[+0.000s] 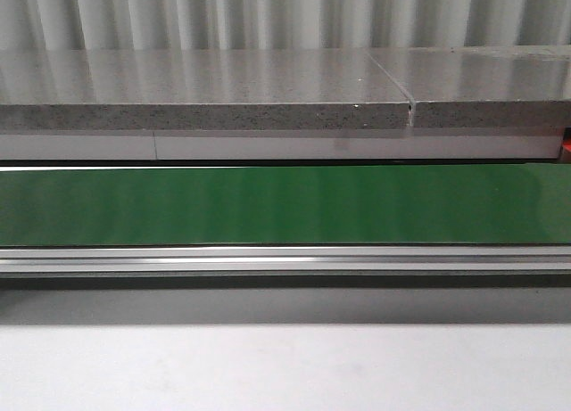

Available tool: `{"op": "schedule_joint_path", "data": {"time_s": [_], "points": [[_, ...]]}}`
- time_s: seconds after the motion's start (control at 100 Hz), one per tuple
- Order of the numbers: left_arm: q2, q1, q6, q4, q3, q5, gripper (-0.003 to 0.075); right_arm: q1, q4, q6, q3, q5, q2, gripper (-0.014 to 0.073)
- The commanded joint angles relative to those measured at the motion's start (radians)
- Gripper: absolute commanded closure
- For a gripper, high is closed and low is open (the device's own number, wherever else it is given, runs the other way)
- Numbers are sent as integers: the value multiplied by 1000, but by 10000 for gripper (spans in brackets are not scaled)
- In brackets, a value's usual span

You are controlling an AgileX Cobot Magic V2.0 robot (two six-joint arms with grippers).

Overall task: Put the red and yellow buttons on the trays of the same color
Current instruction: 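Lower the yellow button into the yellow tray and release it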

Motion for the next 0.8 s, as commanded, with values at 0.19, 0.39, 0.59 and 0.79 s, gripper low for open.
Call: {"op": "schedule_joint_path", "data": {"time_s": [0.19, 0.39, 0.59, 0.79], "points": [[3, -6, 0, -22, -26, -69, 740, -7, -10, 0, -23, -34, -7, 206], [3, -6, 0, -22, -26, -69, 740, -7, -10, 0, -23, -34, -6, 57], [3, -6, 0, -22, -26, -69, 740, -7, -10, 0, -25, -34, -37, 41], [3, -6, 0, -22, -26, -69, 740, -4, -10, 0, -28, -41, -165, 41]]}}
